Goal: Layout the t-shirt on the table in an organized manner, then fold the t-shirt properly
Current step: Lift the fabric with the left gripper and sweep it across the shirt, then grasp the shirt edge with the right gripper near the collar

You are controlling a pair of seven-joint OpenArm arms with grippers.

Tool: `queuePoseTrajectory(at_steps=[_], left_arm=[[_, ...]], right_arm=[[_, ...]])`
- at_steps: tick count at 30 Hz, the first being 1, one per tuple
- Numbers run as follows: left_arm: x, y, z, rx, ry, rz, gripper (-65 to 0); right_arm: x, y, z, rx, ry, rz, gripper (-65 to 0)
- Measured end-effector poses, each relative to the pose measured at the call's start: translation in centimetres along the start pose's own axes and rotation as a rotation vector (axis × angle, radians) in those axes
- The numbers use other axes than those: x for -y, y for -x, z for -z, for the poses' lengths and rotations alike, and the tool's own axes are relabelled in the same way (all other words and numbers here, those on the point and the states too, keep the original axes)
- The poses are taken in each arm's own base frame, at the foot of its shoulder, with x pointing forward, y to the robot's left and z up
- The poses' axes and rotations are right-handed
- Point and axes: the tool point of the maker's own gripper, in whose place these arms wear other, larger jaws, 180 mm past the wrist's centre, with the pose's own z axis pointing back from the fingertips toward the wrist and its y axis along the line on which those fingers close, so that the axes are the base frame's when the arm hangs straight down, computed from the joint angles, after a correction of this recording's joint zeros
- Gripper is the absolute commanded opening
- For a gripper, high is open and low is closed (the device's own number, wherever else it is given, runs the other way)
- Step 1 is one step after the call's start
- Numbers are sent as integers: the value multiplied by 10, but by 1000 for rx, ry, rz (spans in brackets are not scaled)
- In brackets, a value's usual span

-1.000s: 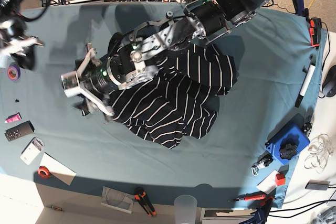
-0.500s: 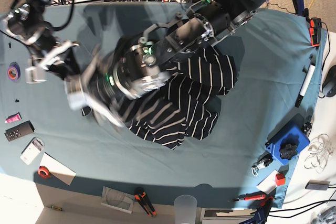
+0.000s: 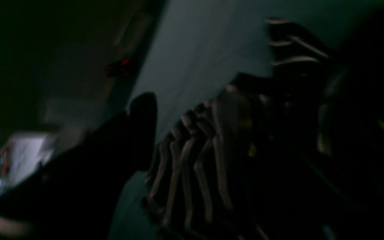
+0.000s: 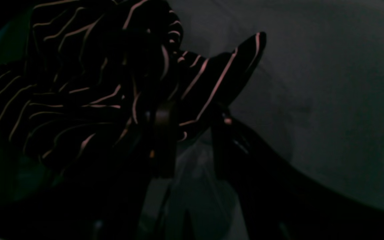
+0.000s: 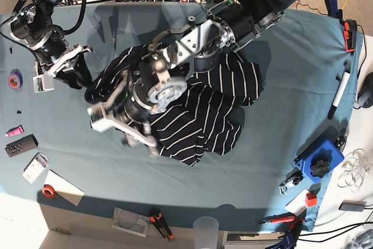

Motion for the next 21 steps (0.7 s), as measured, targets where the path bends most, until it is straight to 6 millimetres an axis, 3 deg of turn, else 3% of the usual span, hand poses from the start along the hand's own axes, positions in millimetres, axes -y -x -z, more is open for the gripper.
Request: queuePoseTrajectory(at_steps=[4,12,16,21], left_arm=[[-34,20,-1,-79,-161,-79,-334],[-78,100,-2,-262,-205,-327,-334],[-107,153,-18,-337,-257,-365,-334],[-112,206,-44,-422,-271,-365,-334]], right_arm=[[-4,1,2,-6,-13,-4,-467],[-50,18,31,-103,-143,-87,-467],[-62,23,39,-127,-169,-122,-467],[-73,22,43,-121,-201,-132,-467]])
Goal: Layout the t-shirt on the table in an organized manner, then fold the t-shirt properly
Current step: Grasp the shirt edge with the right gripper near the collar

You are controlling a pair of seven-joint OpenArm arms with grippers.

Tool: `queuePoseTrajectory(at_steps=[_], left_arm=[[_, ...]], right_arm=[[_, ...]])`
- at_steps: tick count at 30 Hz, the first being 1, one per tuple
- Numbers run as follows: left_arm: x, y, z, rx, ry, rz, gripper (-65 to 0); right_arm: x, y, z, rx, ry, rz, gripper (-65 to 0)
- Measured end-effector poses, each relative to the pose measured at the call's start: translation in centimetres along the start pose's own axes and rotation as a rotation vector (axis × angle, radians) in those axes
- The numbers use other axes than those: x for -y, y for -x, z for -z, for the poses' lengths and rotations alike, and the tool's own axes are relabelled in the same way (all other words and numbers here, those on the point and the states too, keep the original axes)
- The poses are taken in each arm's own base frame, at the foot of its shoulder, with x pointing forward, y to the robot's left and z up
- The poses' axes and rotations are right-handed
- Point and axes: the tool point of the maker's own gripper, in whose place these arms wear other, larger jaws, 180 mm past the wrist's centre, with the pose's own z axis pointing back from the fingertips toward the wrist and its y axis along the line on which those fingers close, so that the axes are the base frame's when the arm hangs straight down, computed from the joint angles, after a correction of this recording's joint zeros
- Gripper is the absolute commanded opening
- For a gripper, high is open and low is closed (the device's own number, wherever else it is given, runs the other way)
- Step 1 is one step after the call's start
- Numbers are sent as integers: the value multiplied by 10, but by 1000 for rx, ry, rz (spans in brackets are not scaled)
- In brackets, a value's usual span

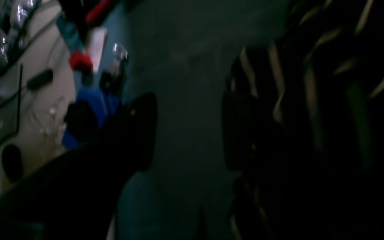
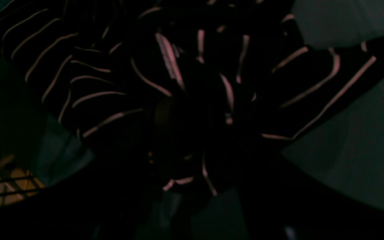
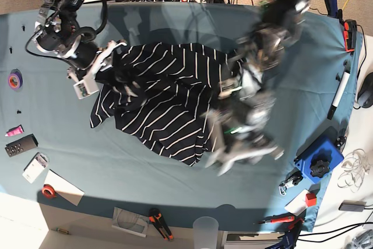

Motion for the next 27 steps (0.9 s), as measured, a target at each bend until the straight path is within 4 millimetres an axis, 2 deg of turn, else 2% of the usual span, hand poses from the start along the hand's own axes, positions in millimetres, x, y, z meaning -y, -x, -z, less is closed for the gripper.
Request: queuePoseTrajectory(at_steps=[3,4,6,11,13,16,19,21,23,27], left_arm=[[-20,26,-4,-37,-37,-3,-334],[-27,34,-5,-49,-48,-13,-334],[-36,50,-10,-68,-42,-53,-335],[-49,69,-26,-63,-17,-153,-334],[-57,78,-32,-71,-28,-171,-334],[-58,89,-38,-85,-17,-176,-334],[-52,102,-42,-111,5,-184,-334],[-50,111,-43,-134,7,-183,-334],[-45,116,-45,-146,17,-184,-334],[-44,118,-45,-150,20,-183,-334]], right_arm=[[-1,2,4,-18,10,-25,-474],[1,6,5,-41,23,-40,-514],[5,12,7,-77,55,-50,-650],[19,4,8,-41,144,-82,-650],[21,-4,8,-8,156,-74,-650],[35,-25,6,47,202,-56,-650],[68,-49,-12,125,316,-7,-650],[90,-57,-29,164,388,18,-650],[107,-60,-46,197,452,54,-650],[126,-52,-70,217,520,110,-650]])
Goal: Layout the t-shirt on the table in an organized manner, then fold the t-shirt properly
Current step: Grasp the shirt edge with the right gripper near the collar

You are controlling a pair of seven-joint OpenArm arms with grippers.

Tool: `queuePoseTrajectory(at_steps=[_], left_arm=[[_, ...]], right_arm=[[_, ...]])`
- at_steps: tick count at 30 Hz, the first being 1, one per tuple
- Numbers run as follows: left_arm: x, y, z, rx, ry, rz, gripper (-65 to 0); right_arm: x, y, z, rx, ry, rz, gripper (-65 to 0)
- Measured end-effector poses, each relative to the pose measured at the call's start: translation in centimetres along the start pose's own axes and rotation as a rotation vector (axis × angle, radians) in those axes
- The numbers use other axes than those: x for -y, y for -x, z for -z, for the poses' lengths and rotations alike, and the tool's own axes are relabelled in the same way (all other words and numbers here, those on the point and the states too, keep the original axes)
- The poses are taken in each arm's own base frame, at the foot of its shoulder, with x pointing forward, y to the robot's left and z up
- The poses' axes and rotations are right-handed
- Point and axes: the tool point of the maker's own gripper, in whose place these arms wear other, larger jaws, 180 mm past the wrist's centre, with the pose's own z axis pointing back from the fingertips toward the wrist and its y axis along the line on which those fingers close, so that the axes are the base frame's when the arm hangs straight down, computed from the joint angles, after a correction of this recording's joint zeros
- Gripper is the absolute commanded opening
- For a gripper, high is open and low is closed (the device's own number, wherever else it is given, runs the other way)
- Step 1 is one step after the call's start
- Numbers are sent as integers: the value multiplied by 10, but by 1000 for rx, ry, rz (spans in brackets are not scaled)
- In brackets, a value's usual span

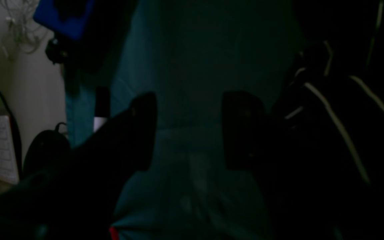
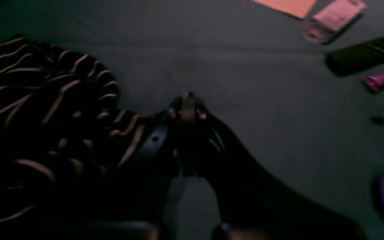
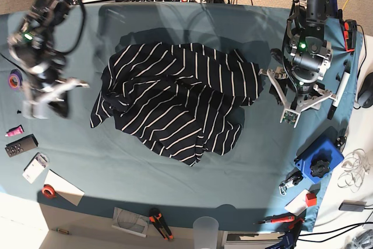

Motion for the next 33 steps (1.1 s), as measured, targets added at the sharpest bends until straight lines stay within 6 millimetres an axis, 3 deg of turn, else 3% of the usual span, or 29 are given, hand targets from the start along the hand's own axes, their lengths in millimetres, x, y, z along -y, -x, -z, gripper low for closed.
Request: queuePoseTrajectory(at_steps=[4,7,11,13,18,23,25,30,33], left_arm=[[0,0,0,0,0,0,-334],[2,2,0,-3,11,-5,-334],[15,3,-1,-2,76,-32,-334],[19,1,-1,11,98,-34,-334],[28,1,-2,20,144,-38,-334],[31,-1,-3,32,163,-49,-334],[32,-2,-3,36,169,-52,-334],[33,-3,-3,40,172,-57,-334],[34,-3,-3,40,172,-58,-334]], right_arm=[[21,8,-10,-34,62,27,-650],[10,31,-12,-163,-7,-29,-650],[-17,46,-17,-181,-136,-30,-424],[-25,56,-21,-204,-173,-15,-373],[-59,60,-32,-240,-359,61,-373],[-64,56,-31,-216,-380,66,-373],[-73,61,-28,-247,-400,36,-373],[-120,79,-13,-318,-483,-98,-373],[-121,82,1,-320,-397,-150,-373]])
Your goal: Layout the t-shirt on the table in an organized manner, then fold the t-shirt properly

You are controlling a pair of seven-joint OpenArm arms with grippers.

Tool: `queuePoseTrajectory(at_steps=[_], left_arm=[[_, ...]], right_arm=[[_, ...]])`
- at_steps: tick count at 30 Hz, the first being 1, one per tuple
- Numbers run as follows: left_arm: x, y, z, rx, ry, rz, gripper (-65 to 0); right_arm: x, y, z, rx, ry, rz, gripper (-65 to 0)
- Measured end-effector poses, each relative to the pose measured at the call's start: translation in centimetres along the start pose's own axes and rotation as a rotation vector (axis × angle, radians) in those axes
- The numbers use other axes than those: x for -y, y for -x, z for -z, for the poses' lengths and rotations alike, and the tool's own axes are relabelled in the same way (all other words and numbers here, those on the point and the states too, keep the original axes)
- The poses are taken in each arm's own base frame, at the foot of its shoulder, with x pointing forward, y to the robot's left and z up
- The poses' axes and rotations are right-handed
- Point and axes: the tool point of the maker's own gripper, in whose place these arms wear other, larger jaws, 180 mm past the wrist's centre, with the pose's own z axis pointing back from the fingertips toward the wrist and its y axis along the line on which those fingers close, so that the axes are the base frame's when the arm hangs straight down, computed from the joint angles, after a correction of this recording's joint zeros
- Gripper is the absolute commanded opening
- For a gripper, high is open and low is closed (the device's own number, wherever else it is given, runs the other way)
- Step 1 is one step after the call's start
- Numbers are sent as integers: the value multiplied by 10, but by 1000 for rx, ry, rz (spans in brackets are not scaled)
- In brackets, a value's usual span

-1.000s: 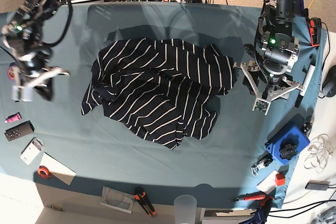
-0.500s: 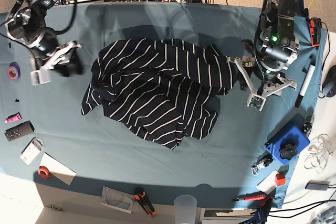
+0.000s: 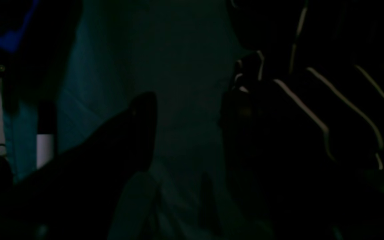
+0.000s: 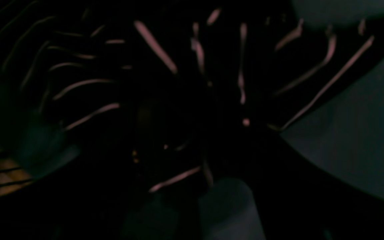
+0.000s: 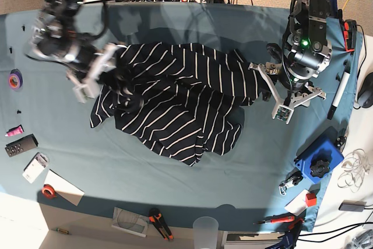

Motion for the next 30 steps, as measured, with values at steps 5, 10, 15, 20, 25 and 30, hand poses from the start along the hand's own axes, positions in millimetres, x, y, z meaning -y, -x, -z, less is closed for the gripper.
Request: queuePoseTrajectory(at_steps=[5,10,15,20,25,30], left_arm=[[1,1,0,-1,4,-2,-334],[5,-4,0,22,29,-17,-334],[9,-4,0,25,50,-20,-334],[9,-4,0,26,50,-21,-334],[9,-4,0,26,50,-21,-334],[9,-5,0,29,50,-21,-334]], right_arm=[[-1,4,15,-50,94,-71,-373],[-24,11,30,-107,90,-138,-373],[-22,12,35,-132,185,-170,-380],[-14,11,34,-126,252,-117,-642],[2,9,30,-141,336,-166,-650],[2,-34,20,-2,359,-199,-650]])
